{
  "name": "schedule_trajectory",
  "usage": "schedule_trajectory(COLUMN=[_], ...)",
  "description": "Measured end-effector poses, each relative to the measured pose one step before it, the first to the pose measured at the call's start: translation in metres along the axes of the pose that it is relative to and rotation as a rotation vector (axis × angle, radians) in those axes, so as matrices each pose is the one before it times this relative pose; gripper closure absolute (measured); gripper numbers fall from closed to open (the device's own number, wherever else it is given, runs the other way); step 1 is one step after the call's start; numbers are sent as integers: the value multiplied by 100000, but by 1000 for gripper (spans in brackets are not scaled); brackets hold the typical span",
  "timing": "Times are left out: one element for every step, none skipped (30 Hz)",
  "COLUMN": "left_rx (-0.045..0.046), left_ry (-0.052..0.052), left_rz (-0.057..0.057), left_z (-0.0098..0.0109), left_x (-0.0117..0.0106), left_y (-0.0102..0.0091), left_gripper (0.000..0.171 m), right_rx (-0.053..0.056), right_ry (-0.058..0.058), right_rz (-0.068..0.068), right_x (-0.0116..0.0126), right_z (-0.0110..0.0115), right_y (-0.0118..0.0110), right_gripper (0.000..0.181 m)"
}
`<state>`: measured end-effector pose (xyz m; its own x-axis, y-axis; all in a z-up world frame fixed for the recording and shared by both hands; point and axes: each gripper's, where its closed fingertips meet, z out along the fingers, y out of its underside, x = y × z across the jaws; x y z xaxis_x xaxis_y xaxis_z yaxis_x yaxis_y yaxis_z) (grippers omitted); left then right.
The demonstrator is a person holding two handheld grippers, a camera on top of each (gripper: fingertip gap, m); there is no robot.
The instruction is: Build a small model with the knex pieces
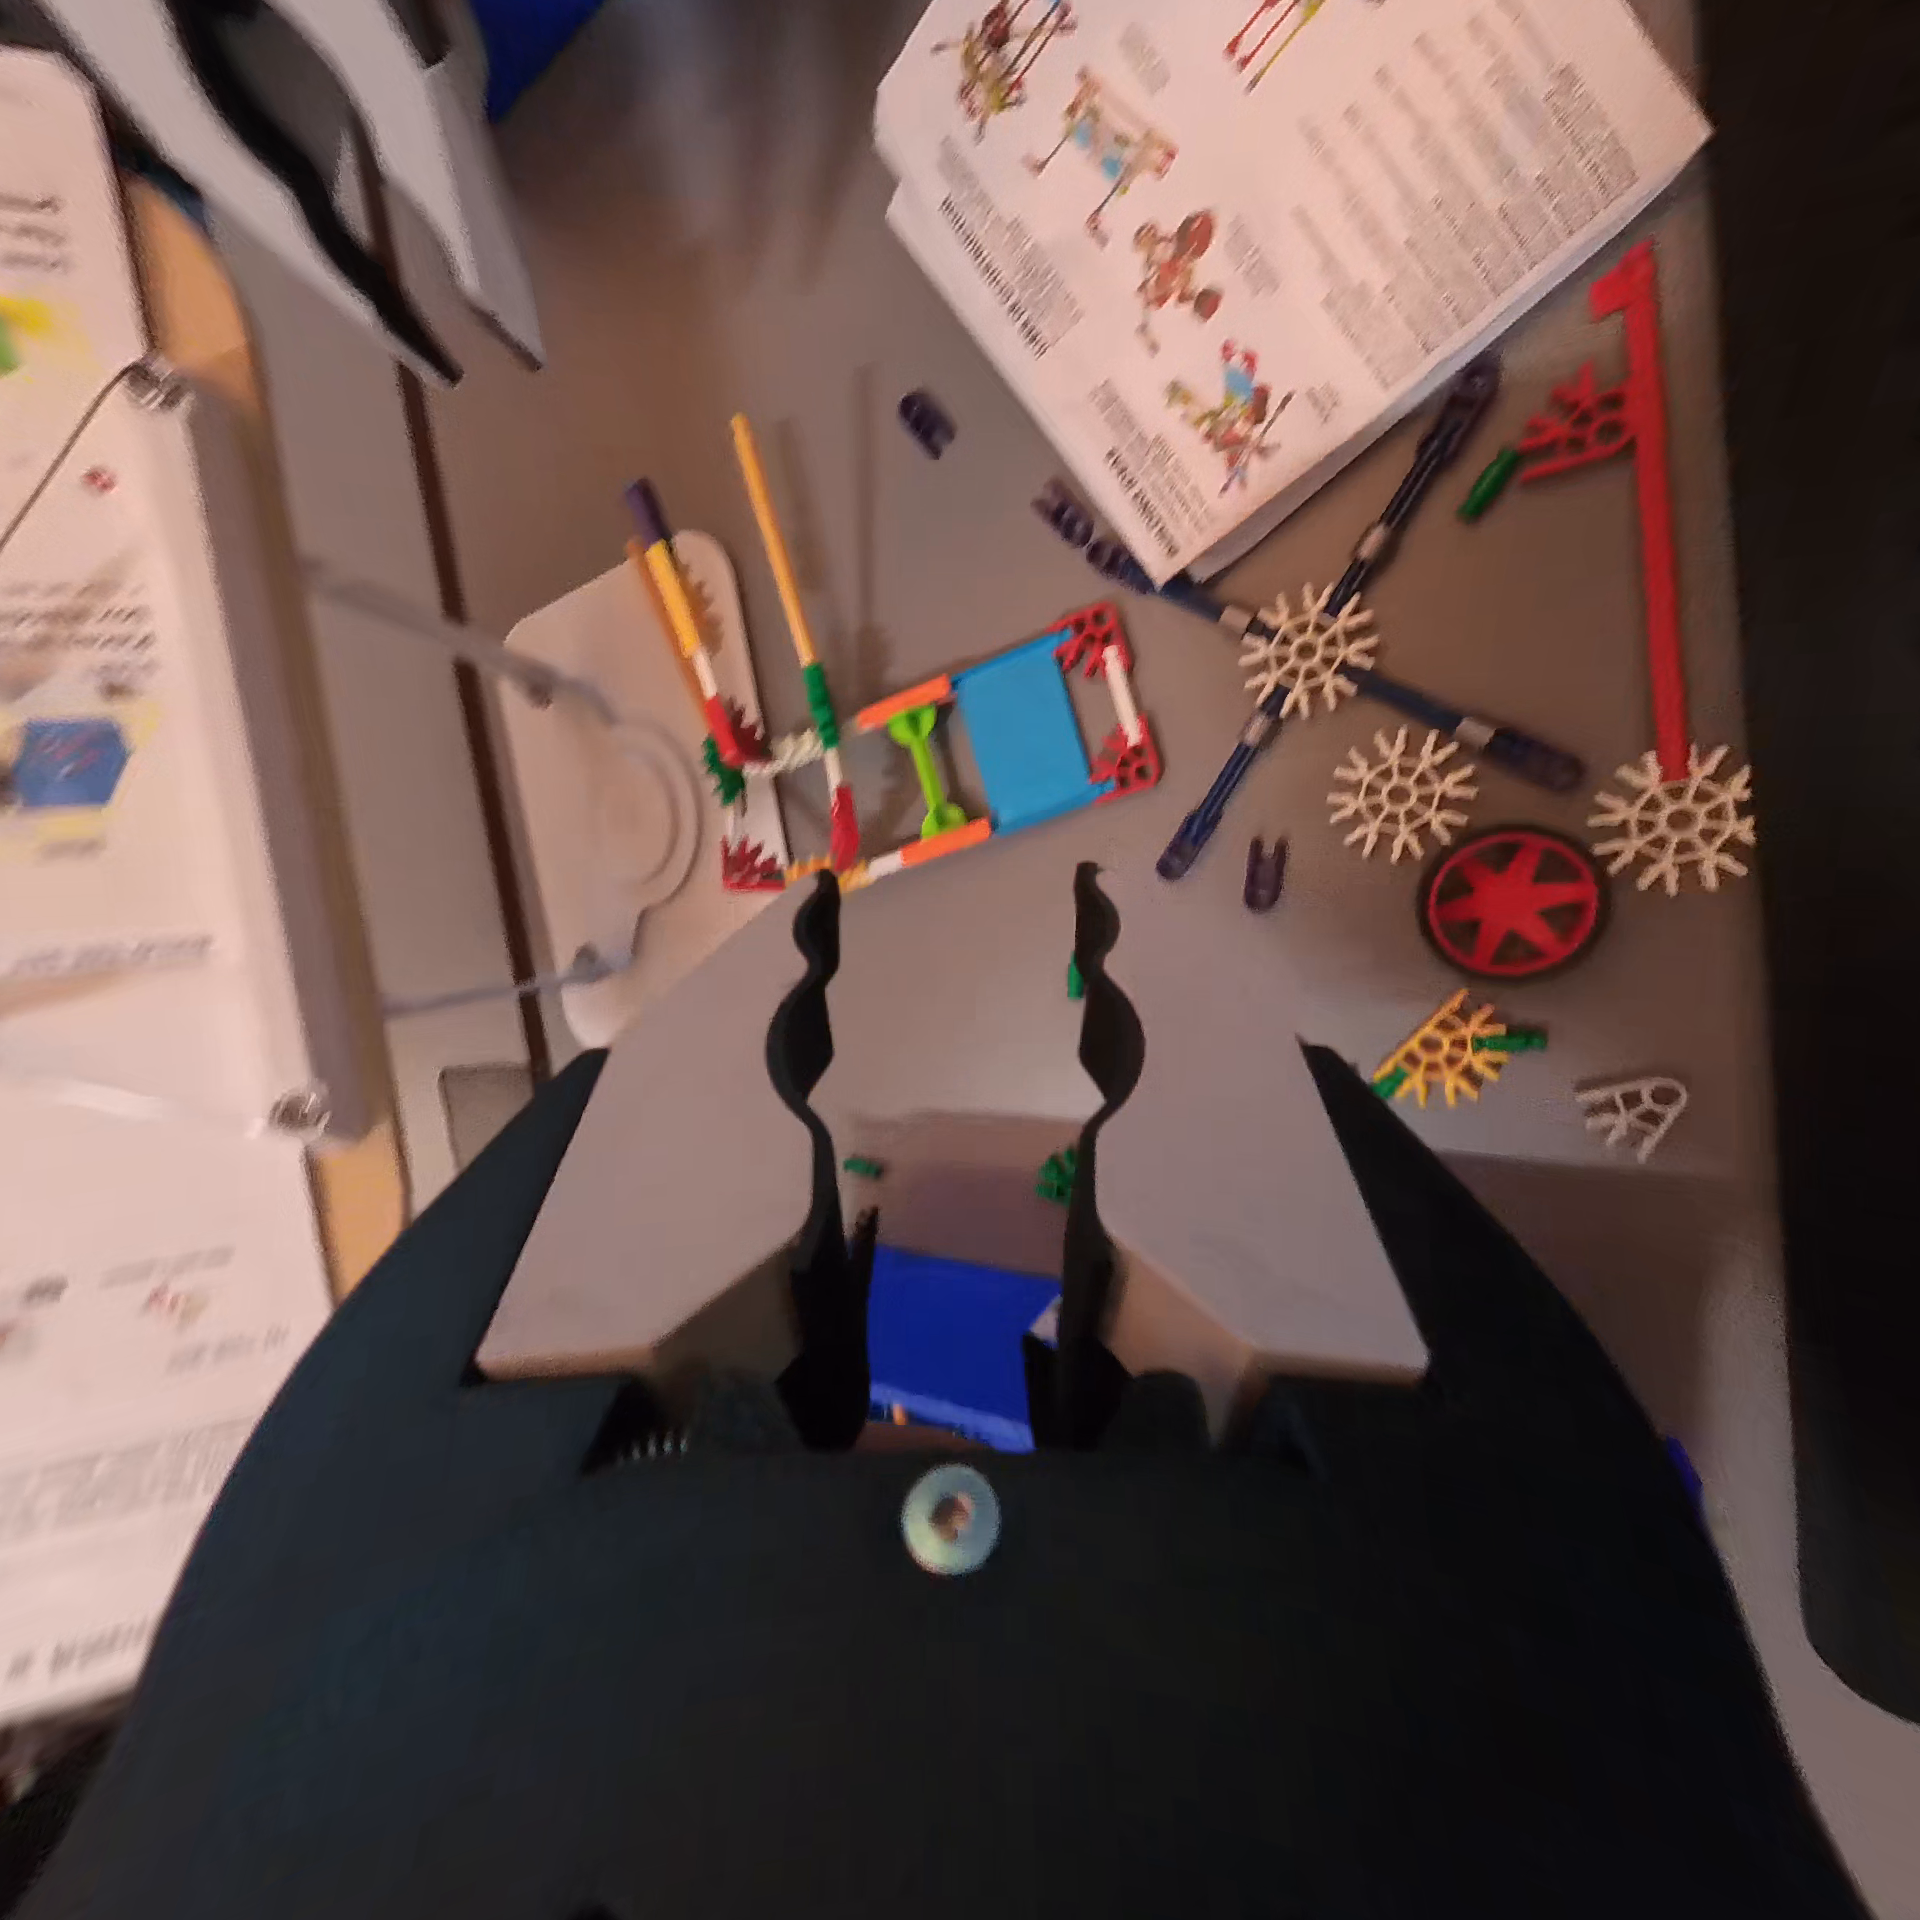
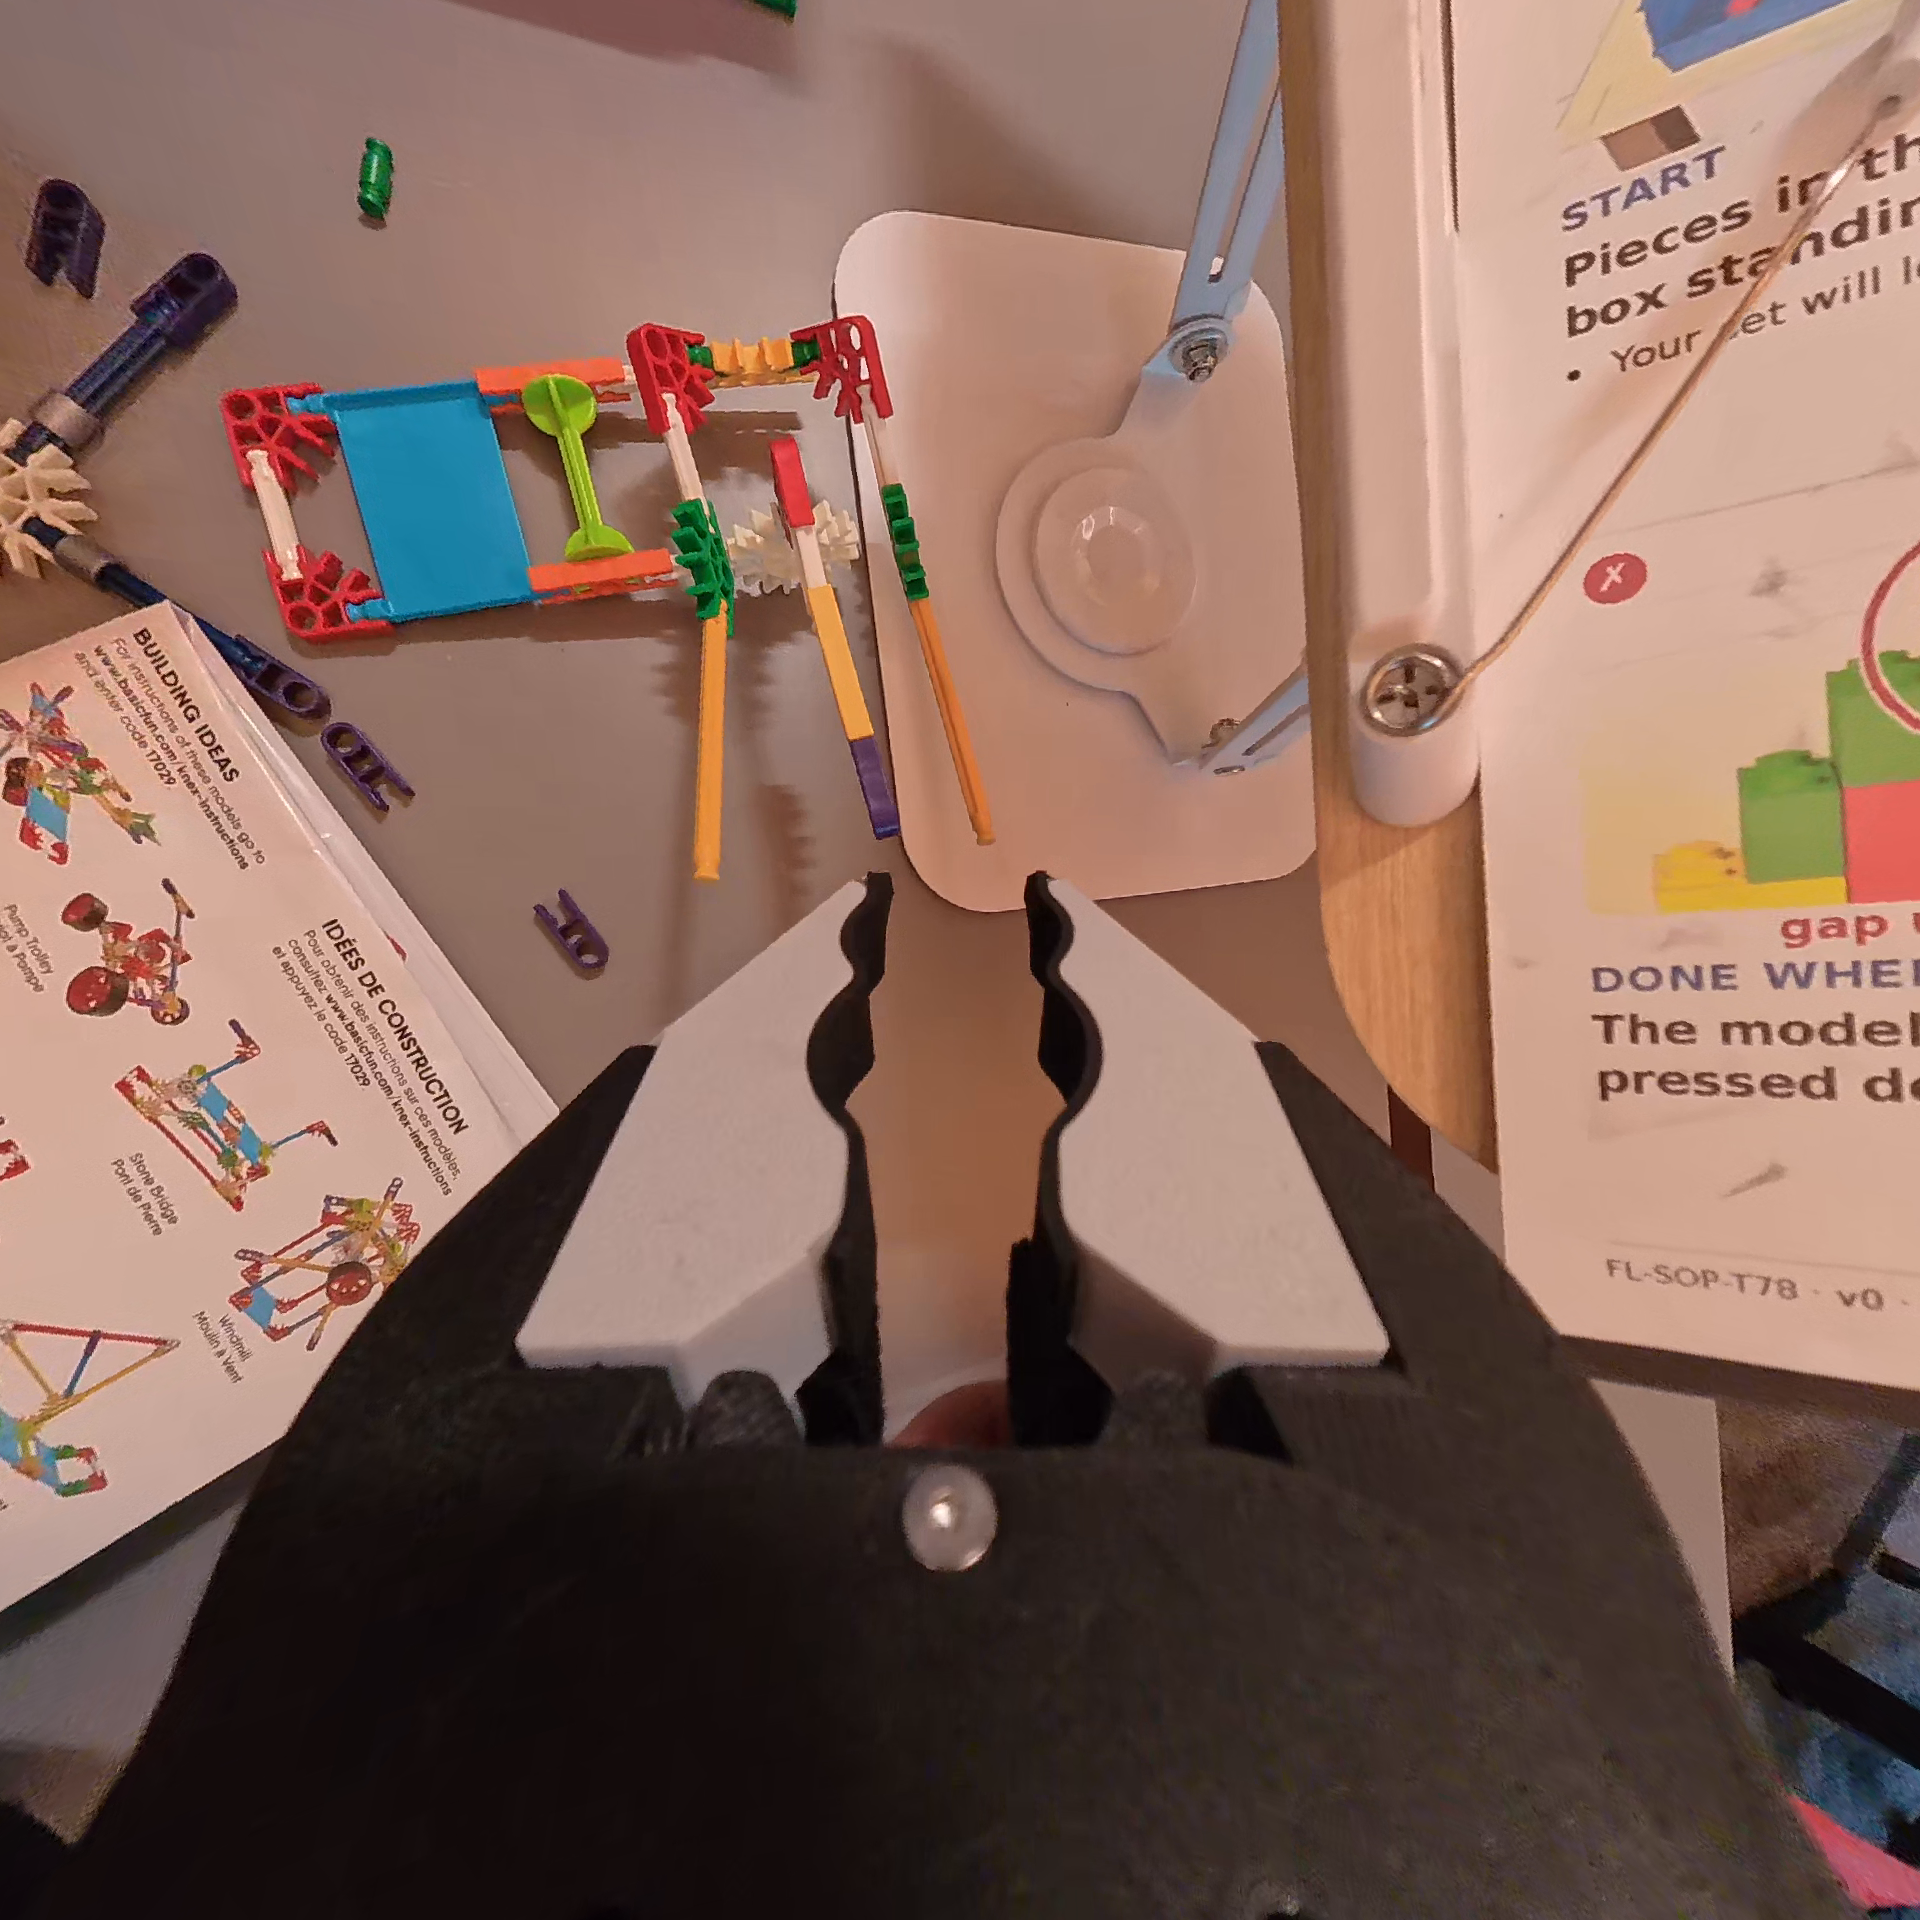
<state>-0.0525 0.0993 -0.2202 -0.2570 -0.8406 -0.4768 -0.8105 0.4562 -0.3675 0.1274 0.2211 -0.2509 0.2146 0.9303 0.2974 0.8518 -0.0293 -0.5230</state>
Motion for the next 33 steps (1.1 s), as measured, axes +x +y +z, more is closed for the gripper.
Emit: schedule_trajectory(left_rx=[-1514, -1675, -1615, -1687, -2235, -2393, -2090, -1828, -2221, -3470, -4129, -4100, -4450, -3997, -2934, -1882, -1630, -1707, -800, 67, 144, -487, -1355, -1835, -2086, -2297, -2050, -1790, -1748, -2024, -2117, -1753, -879], left_ry=[-2967, -3048, -3065, -2503, -2302, -3121, -2549, -1610, -742, -545, -578, -10, 815, 1256, 934, 1563, 2487, 1795, 377, 1880, 3494, 1858, 1472, 2473, 1199, 722, 1439, 2051, 1652, 854, 643, -3, -993], left_rz=[-1240, -1785, -2111, -2508, -2377, -2092, -2357, -2771, -2765, -2048, -1559, -1761, -1978, -1477, -1082, -1456, -1652, -1729, -1779, -1899, -1310, -399, -491, -165, 279, -397, -581, -115, -249, -1071, -1329, -633, -234], left_z=[-944, -938, -945, -909, -833, -754, -678, -559, -426, -275, -104, 64, 212, 334, 406, 474, 540, 581, 623, 681, 754, 828, 877, 879, 848, 787, 712, 607, 514, 460, 452, 425, 370], left_x=[-210, -264, -296, -235, -212, -355, -337, -250, -152, -118, -116, -29, 108, 205, 171, 235, 319, 93, -221, 14, 317, 104, 57, 239, 25, -116, -1, 157, 97, -94, -128, -213, -330], left_y=[673, 806, 911, 997, 1170, 1265, 1274, 1291, 1377, 1571, 1680, 1675, 1683, 1562, 1324, 1097, 1039, 997, 774, 531, 449, 476, 510, 492, 397, 296, 171, 122, 159, 249, 283, 271, 141], left_gripper=[128, 128, 128, 127, 127, 127, 127, 127, 128, 129, 130, 131, 131, 132, 132, 132, 132, 132, 131, 131, 130, 127, 126, 123, 121, 119, 116, 114, 114, 114, 115, 118, 126], right_rx=[-204, -156, -237, -257, -270, -294, -274, -282, -329, -348, -385, -469, -438, -373, -565, -904, -1113, -1081, -1015, -955, -831, -646, -407, -384, -562, -735, -797, -753, -598, -404, -411, -482, -428], right_ry=[-139, -214, -142, -109, -178, -227, -276, -293, -277, -389, -504, -531, -682, -854, -807, -530, -275, -184, -229, -317, -335, -366, -429, -478, -407, -312, -280, -232, -274, -371, -311, -201, -244], right_rz=[-96, -198, -193, -113, -77, -119, -68, 15, 13, 115, 215, 209, 338, 591, 588, 458, 518, 551, 422, 257, 135, 59, 106, 246, 198, 62, 68, 117, 53, -34, -18, -23, -67], right_x=[-40, -74, -52, -37, -38, -48, -51, -32, -26, -35, -38, -21, -21, -22, -10, 25, 61, 75, 49, 10, -11, -34, -25, -7, -9, -14, 3, 13, -4, -33, -33, -13, -23], right_z=[80, 77, 71, 84, 82, 97, 110, 123, 140, 161, 194, 226, 270, 290, 304, 297, 279, 265, 266, 254, 240, 227, 213, 210, 220, 237, 231, 213, 201, 185, 168, 150, 142], right_y=[-17, -32, -12, -5, 5, 18, 20, 33, 49, 61, 79, 117, 138, 162, 201, 247, 281, 240, 220, 176, 118, 84, 52, 50, 87, 107, 121, 114, 84, 60, 45, 59, 48], right_gripper=[156, 156, 156, 156, 156, 156, 156, 156, 156, 156, 156, 156, 156, 156, 156, 156, 156, 156, 156, 156, 156, 156, 156, 156, 156, 156, 156, 156, 156, 156, 156, 156, 156])
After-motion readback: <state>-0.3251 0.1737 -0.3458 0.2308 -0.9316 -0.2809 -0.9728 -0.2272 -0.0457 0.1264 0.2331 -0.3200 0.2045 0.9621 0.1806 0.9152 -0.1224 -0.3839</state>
